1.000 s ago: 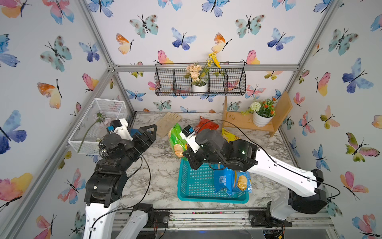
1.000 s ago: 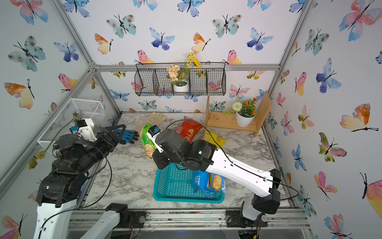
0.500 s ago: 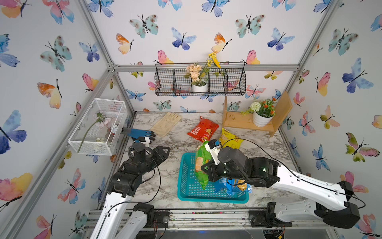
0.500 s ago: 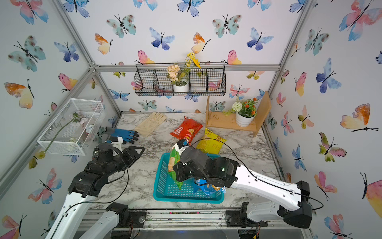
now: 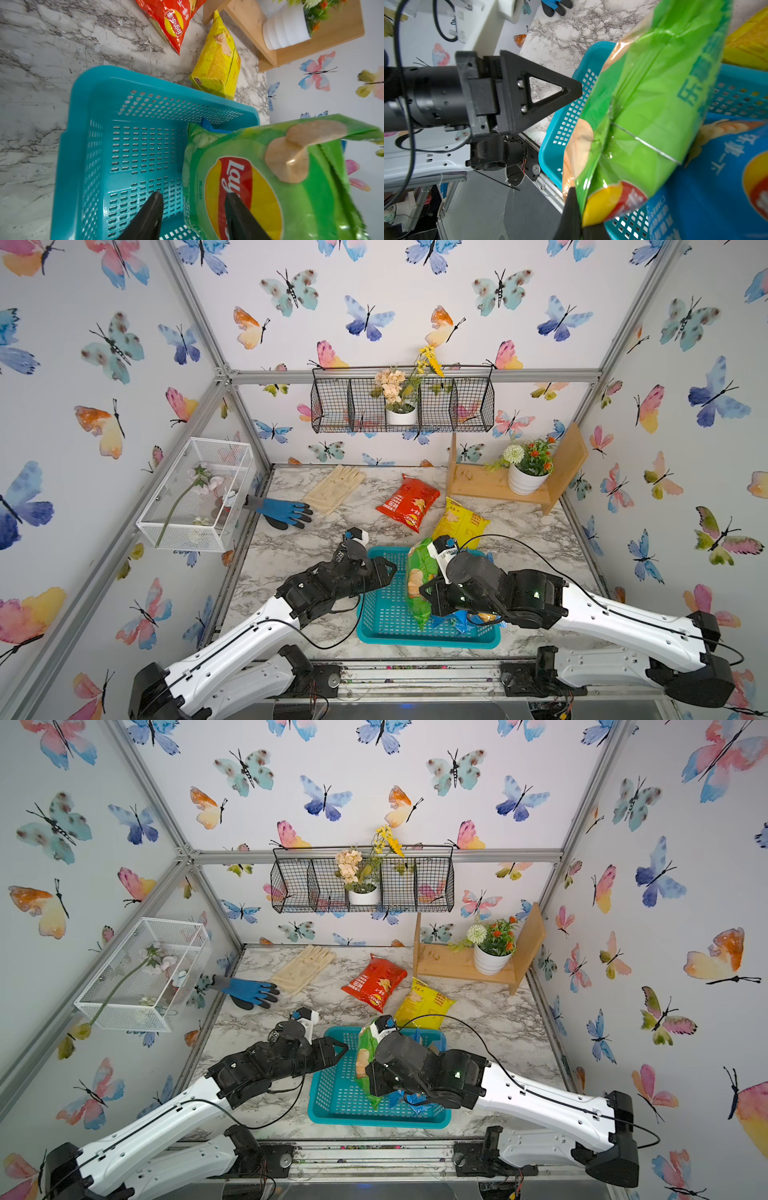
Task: Put the potato chips into the basket
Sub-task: Place the potato chip in the basket.
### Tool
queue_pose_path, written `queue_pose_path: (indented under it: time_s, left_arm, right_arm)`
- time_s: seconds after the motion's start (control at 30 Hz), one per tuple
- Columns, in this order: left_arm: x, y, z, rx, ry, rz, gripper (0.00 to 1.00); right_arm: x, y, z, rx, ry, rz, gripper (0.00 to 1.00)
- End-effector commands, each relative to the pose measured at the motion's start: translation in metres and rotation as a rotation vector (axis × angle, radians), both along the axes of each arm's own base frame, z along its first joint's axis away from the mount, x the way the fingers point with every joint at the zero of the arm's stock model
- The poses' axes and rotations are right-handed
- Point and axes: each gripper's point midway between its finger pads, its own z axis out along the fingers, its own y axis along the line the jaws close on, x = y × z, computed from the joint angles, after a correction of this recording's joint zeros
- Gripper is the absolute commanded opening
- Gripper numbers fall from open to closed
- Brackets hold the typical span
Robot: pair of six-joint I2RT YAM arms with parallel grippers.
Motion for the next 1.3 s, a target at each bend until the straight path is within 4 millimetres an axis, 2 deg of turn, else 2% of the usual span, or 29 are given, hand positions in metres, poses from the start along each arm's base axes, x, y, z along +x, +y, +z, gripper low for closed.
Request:
queue_pose_path:
  time_s: [0.0,0.1,0.2,0.37,0.47,0.63,0.87,1.03,1.27]
  left_arm:
    - [0.009,-0.011,-0.002,-0.024,-0.025,0.031,0.51]
    - [0.007,-0.021,-0.011,-0.021,-0.007,0.011,0.50]
    - [0.005,-0.031,-0.019,-0.014,0.008,-0.009,0.50]
    - [0.005,-0.040,-0.035,0.013,0.039,-0.023,0.50]
    - [0.006,-0.043,-0.041,0.029,0.051,-0.027,0.49]
    - [0.007,-0.038,-0.044,0.048,0.055,-0.011,0.49]
    - [0.009,-0.014,-0.036,0.108,0.037,0.058,0.53]
    - [0.014,0.003,-0.025,0.127,0.012,0.088,0.56]
    - [0.027,0.017,0.000,0.150,-0.061,0.116,0.59]
  right_arm:
    - [0.003,-0.017,-0.005,-0.025,-0.018,-0.049,0.02]
    - [0.000,-0.027,-0.014,-0.027,-0.007,-0.061,0.03]
    - [-0.004,-0.033,-0.023,-0.035,0.010,-0.059,0.13]
    - [-0.007,-0.038,-0.029,-0.034,0.019,-0.057,0.41]
    - [-0.006,-0.038,-0.015,-0.011,-0.002,-0.053,0.50]
    - [0.000,-0.042,0.020,0.040,-0.071,-0.059,0.58]
    - [0.012,-0.062,0.067,0.056,-0.194,-0.104,0.64]
    - [0.025,-0.088,0.088,0.029,-0.293,-0.187,0.75]
    - [0.028,-0.102,0.099,0.040,-0.331,-0.220,0.78]
